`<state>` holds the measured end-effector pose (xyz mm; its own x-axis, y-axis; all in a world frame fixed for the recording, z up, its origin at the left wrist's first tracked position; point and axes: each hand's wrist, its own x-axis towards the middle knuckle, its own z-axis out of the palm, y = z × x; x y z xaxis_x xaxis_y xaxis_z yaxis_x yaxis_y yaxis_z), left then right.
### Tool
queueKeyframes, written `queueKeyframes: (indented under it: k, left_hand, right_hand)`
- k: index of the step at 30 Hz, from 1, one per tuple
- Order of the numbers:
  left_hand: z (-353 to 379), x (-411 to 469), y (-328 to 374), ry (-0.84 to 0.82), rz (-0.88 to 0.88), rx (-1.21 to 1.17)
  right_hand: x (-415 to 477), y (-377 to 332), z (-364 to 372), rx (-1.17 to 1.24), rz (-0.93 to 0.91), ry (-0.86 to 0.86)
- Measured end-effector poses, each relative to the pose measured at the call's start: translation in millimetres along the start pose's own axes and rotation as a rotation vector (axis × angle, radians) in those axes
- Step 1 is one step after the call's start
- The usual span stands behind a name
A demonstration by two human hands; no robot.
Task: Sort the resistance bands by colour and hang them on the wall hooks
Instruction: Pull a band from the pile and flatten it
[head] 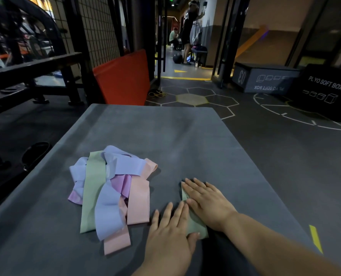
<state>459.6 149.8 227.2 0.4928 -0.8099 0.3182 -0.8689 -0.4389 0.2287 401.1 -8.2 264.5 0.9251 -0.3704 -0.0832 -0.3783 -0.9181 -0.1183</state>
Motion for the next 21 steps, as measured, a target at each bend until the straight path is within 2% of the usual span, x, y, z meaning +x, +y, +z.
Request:
queueKeyframes:
  k: [7,16,21]
  left_hand:
    - [2,1,1,-0.008,-0.005,-0.016]
    - [-11,-1,1,-0.158,0.005,0.028]
    - [-21,-7,-5,-0.235,0.003,-0.055]
  right_hand:
    - [0,-2,-1,0.006,0.014,-0.001]
    - [-1,-1,0,0.029,0.003,0.016]
    - [-2,3,-1,0.119,0.006,0.036]
